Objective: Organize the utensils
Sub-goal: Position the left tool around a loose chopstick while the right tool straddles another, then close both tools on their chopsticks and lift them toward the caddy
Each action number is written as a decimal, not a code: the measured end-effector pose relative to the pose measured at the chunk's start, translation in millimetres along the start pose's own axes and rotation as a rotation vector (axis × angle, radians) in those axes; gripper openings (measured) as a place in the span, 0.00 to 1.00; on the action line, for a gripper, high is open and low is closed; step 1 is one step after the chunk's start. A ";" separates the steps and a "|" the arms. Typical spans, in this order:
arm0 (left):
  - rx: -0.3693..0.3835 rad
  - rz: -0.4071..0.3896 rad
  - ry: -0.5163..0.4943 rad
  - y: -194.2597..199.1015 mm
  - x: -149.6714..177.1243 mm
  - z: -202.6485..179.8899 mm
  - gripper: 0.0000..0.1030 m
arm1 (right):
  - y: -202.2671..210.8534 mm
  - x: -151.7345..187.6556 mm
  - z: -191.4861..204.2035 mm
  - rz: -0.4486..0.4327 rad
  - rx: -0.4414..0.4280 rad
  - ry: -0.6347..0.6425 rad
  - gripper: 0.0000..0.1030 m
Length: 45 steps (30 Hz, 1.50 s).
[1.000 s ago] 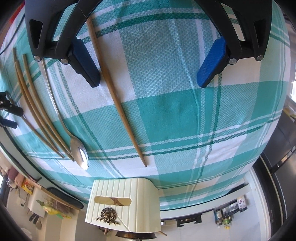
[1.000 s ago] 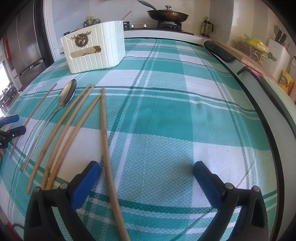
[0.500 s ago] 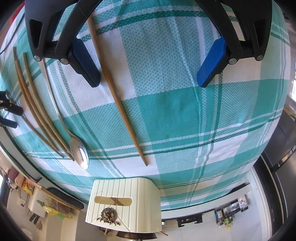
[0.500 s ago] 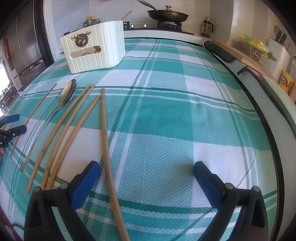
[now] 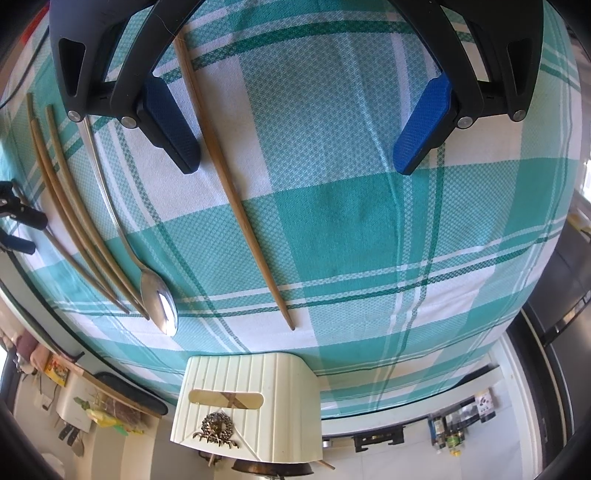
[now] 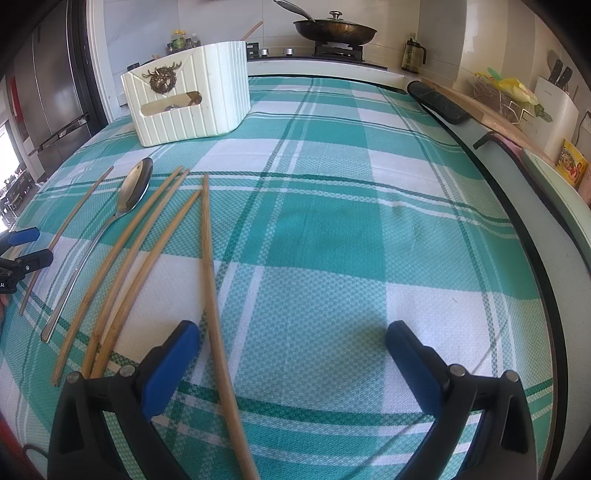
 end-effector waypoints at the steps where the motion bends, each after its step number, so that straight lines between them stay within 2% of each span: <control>1: 0.001 0.000 0.000 0.0 0.2 0.4 1.00 | 0.0 0.0 -0.5 0.000 0.000 0.000 1.00; 8: 0.003 0.013 -0.008 0.3 -0.1 0.6 1.00 | 0.0 0.1 -0.5 0.000 0.001 0.000 1.00; 14: 0.006 0.109 -0.014 -4.9 -13.2 -2.2 1.00 | -1.9 -3.5 2.1 0.003 0.006 0.003 1.00; 16: 0.019 0.127 -0.032 -7.6 -19.2 -3.3 1.00 | -5.9 -13.8 6.9 0.031 -0.009 0.034 1.00; 19: 0.028 0.163 -0.058 -15.2 -32.8 -5.1 1.00 | -13.1 -34.2 16.0 0.140 -0.031 0.109 1.00; 20: 0.029 0.175 -0.071 -18.4 -38.9 -6.0 1.00 | -15.9 -41.9 20.6 0.175 -0.033 0.135 0.98; 22: 0.027 0.196 -0.090 -25.4 -53.4 -6.1 1.00 | -19.9 -56.1 31.9 0.208 -0.042 0.205 0.88; 24: 0.041 0.215 -0.086 -31.5 -66.7 -4.0 0.99 | -24.1 -73.0 42.0 0.221 -0.054 0.265 0.68; 26: 0.039 0.214 -0.095 -35.1 -80.7 -3.2 0.86 | -30.7 -91.7 46.3 0.248 -0.095 0.262 0.55; 27: 0.038 0.213 -0.103 -36.3 -88.1 -4.0 0.75 | -34.3 -100.8 49.2 0.253 -0.078 0.266 0.45; 28: 0.047 0.213 -0.109 -36.5 -93.7 -4.7 0.69 | -37.2 -109.1 52.6 0.252 -0.081 0.273 0.42; 29: 0.054 0.212 -0.112 -36.6 -99.4 -5.6 0.49 | -40.5 -116.9 55.3 0.253 -0.092 0.271 0.28; 30: 0.055 0.206 -0.114 -36.3 -104.5 -6.4 0.15 | -43.4 -124.1 57.6 0.248 -0.078 0.262 0.13; 31: 0.080 0.211 -0.108 -36.4 -107.5 -6.7 0.09 | -46.2 -130.4 59.9 0.239 -0.070 0.252 0.07; 32: 0.111 0.216 -0.092 -36.5 -109.5 -5.9 0.03 | -48.8 -134.7 61.0 0.234 -0.076 0.238 0.06; 34: 0.129 0.186 -0.073 -29.2 -109.5 -5.1 0.02 | -47.9 -137.3 63.3 0.213 -0.075 0.213 0.06; 37: 0.158 0.076 -0.068 7.1 -103.5 -1.0 0.02 | -23.4 -134.9 60.9 0.133 -0.104 0.183 0.06; 41: 0.225 -0.082 -0.056 75.3 -97.7 7.9 0.02 | 43.5 -129.6 49.3 -0.027 -0.153 0.145 0.06; 45: 0.278 -0.209 -0.055 133.5 -90.8 16.5 0.02 | 114.2 -124.3 42.7 -0.191 -0.186 0.132 0.06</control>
Point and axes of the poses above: each gripper's, at about its wrist camera, not at the fingertips, and y roughly against the way its jaws point, z to its left, x to its underside, the point moved 1 cm from there along -y, roughly the way its jaws point, and after that the axes turned 9 degrees about z, right-handed, at the moved point
